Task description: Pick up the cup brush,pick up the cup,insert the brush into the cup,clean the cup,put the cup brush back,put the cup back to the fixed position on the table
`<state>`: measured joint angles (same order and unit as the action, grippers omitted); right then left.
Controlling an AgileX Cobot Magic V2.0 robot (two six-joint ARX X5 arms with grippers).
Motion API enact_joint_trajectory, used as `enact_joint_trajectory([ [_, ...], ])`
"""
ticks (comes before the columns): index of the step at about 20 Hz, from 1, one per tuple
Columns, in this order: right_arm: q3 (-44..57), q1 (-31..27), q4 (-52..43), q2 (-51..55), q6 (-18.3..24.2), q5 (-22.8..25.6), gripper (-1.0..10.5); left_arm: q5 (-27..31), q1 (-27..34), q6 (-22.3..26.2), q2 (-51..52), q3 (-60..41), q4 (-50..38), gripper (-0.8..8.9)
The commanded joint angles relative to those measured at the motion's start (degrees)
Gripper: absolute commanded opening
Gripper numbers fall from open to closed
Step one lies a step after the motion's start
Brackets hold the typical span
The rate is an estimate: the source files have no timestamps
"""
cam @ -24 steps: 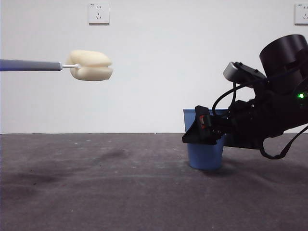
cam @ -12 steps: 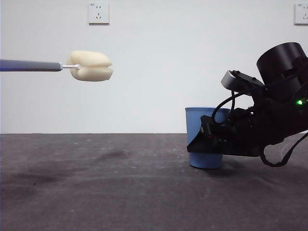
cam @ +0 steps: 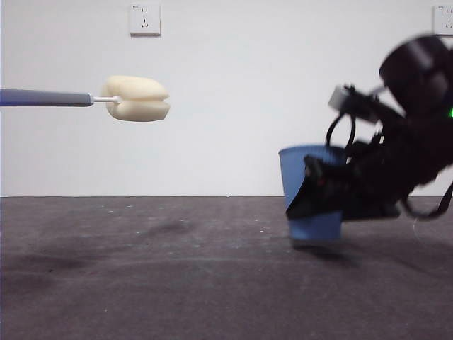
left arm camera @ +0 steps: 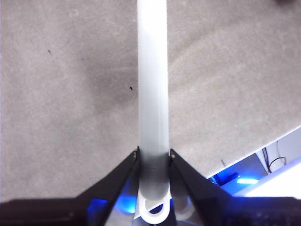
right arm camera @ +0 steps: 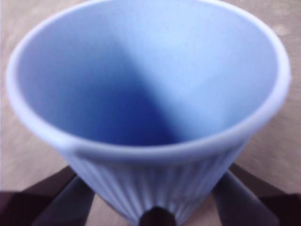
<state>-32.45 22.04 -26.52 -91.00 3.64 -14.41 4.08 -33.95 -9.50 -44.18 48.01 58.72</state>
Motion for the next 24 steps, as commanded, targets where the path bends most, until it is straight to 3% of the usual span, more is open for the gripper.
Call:
enact_joint_trajectory([
  [1, -4.57, 0.72, 15.39, 8.68, 6.25, 3.48, -0.2, -0.09, -0.09, 3.78, -0.15, 0.02, -0.39, -0.09],
  [5, -15.26, 1.16, 42.12, 15.28, 12.37, 6.16, -0.2, -0.11, -0.09, 8.85, -1.79, 0.02, -0.55, -0.09],
  [9, -19.82, 3.02, 58.21, 15.28, 18.97, 12.48, -0.2, -0.09, -0.09, 14.25, -3.72, 0.02, -0.81, -0.09],
  [15, -19.82, 6.34, 65.81, 15.26, 23.02, 20.9, -0.2, -0.07, -0.11, 24.83, -8.48, 0.02, -0.66, -0.09],
  [24, -19.82, 12.98, 70.51, 13.25, 36.37, 35.76, -0.2, 0.22, -3.98, 27.82, -10.86, 0.04, -1.29, -0.09],
])
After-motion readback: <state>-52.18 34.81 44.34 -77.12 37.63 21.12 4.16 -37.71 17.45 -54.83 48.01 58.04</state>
